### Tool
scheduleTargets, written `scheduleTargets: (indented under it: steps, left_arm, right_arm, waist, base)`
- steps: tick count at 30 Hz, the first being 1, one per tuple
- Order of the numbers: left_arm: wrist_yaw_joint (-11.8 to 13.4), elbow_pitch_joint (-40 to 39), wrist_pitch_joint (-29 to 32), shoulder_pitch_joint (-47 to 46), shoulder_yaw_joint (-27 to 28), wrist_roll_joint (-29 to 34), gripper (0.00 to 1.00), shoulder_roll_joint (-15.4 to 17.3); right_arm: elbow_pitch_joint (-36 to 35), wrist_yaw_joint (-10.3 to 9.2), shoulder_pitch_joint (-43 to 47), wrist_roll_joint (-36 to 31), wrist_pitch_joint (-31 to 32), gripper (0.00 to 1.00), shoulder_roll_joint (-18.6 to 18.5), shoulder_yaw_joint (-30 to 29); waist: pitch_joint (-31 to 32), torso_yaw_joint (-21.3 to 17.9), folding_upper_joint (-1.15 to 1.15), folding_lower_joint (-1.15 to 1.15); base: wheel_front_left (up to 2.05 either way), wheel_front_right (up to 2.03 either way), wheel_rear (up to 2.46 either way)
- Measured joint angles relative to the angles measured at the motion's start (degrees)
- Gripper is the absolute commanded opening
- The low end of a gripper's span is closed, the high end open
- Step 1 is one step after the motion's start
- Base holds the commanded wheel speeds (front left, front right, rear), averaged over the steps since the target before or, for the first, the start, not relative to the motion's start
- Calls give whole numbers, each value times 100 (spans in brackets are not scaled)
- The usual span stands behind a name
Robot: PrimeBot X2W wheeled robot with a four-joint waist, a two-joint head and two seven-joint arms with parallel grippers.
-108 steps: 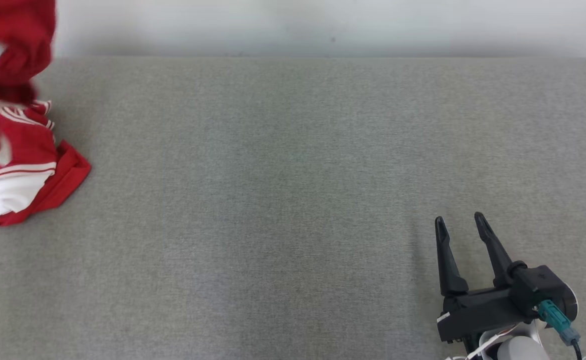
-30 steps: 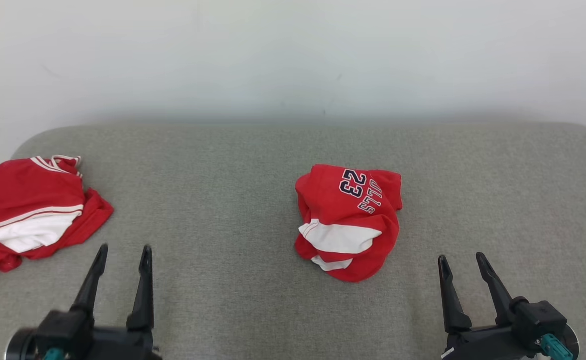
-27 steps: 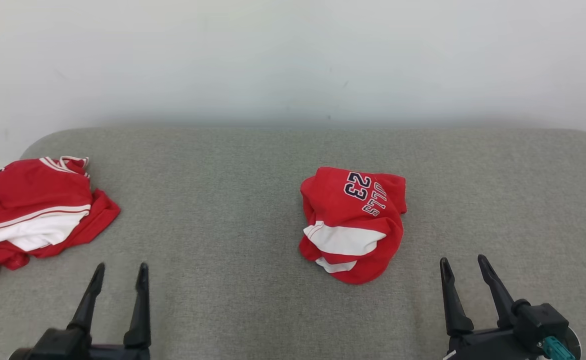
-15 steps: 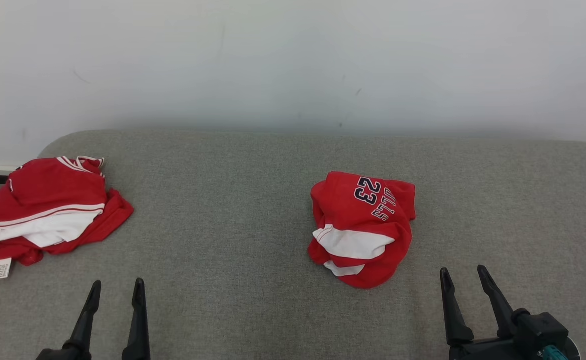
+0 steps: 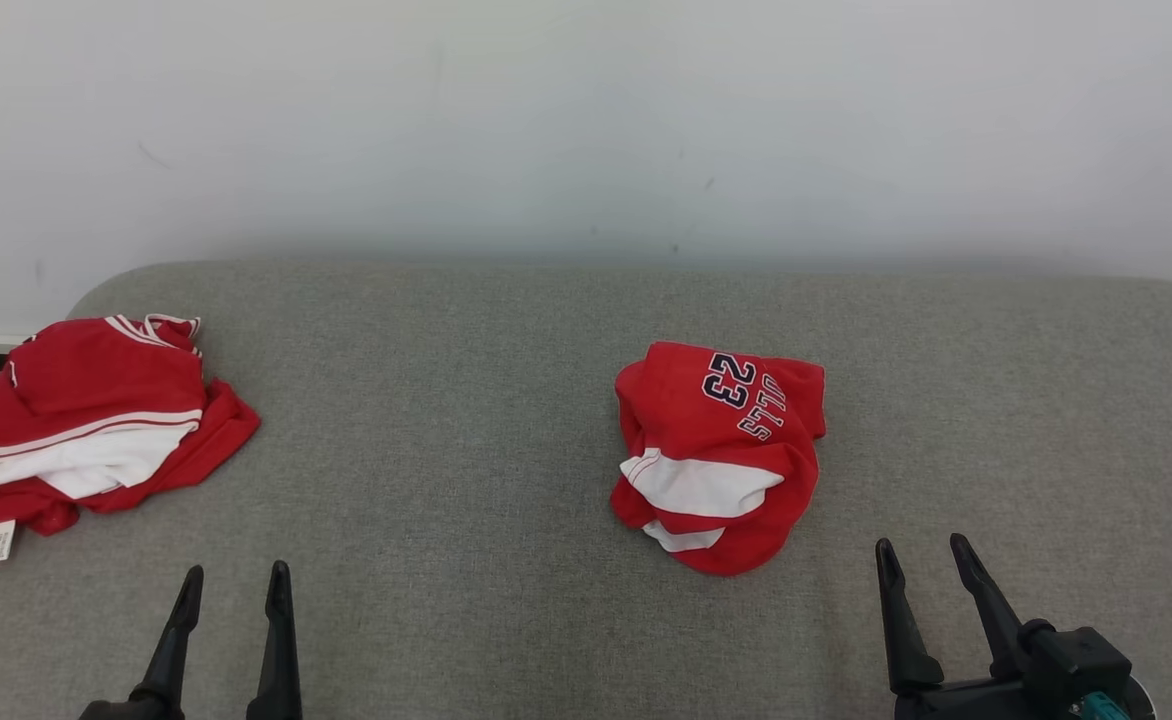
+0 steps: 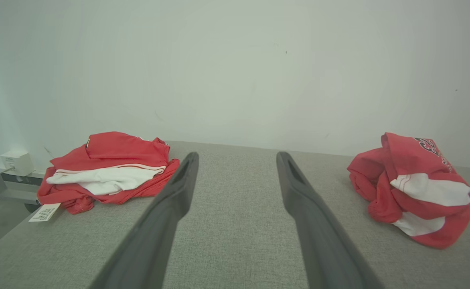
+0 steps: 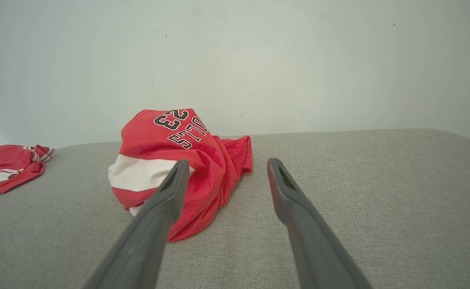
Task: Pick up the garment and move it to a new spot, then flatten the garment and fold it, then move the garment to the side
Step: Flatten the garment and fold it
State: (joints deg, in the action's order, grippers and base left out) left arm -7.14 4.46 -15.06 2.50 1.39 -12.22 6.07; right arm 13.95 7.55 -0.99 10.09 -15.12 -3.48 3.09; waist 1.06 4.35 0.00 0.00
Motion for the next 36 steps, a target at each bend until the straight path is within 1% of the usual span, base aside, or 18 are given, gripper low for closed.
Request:
scheduleTargets:
  steps: [8,11,15,19,20,24,29,32,36]
  left_arm:
    - [-29,164,0,-21,-5,-21,100,-18]
    - [-29,297,0,-112,-126,-46,100,3]
    - [-36,463,0,-592,-577,-160,100,135]
    - [-37,748,0,-1180,-1145,-369,100,294]
    - [-37,964,0,-1489,-1462,-542,100,343]
    - [-38,1416,0,-2017,-2058,-811,100,483]
    - [-41,1895,0,-2520,-2741,-1107,100,568]
    - [-41,2100,0,-2788,-3065,-1246,100,650]
    - [-41,2493,0,-3020,-3349,-1481,100,703]
  right_arm:
    - [13,0,-5,27,0,100,2,15]
    - [18,0,-23,34,0,100,5,33]
    - [13,0,-104,40,0,100,10,76]
    - [20,0,-196,46,0,100,19,107]
    - [29,0,-277,51,0,100,22,113]
    - [26,0,-386,58,-1,100,27,112]
    - [24,0,-484,85,0,100,36,87]
    - [11,0,-515,91,0,100,43,82]
    - [3,0,-604,99,0,100,45,86]
  waist:
    - [-48,-35,0,0]
    - [-86,-75,0,0]
    - [-182,-153,0,1]
    - [-297,-288,0,0]
    - [-360,-376,0,1]
    - [-487,-592,0,1]
    - [-652,-889,0,1]
    - [-754,-1063,0,1]
    - [-874,-1295,0,1]
  base:
    - [0,0,0]
    - [0,0,0]
    - [0,0,0]
    - [0,0,0]
    - [0,0,0]
    - [0,0,0]
    - [0,0,0]
    - [0,0,0]
    - [0,0,0]
